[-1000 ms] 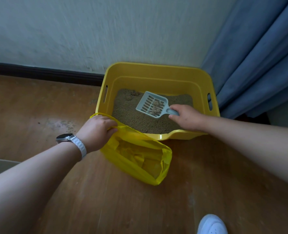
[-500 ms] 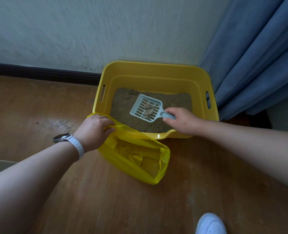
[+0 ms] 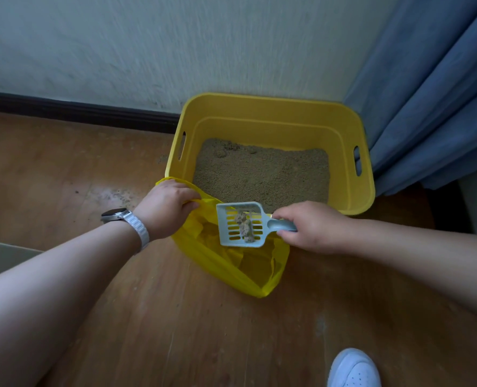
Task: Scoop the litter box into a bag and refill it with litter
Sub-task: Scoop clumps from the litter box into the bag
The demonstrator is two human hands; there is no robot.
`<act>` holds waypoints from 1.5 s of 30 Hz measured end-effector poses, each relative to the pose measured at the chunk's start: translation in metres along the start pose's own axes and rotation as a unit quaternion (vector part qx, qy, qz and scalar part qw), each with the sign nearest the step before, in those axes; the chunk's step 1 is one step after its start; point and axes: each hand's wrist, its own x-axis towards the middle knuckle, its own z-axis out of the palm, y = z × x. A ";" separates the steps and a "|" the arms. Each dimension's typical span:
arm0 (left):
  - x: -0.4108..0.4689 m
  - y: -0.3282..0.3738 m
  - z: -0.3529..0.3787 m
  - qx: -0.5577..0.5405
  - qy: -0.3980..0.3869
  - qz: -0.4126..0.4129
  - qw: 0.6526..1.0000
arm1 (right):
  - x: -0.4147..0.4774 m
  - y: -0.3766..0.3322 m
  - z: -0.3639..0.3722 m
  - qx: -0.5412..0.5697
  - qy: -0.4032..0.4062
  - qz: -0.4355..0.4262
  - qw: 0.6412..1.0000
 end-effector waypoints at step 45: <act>0.004 -0.003 0.020 0.018 -0.015 -0.029 0.999 | 0.075 0.127 -0.061 -0.123 -0.065 0.240 0.961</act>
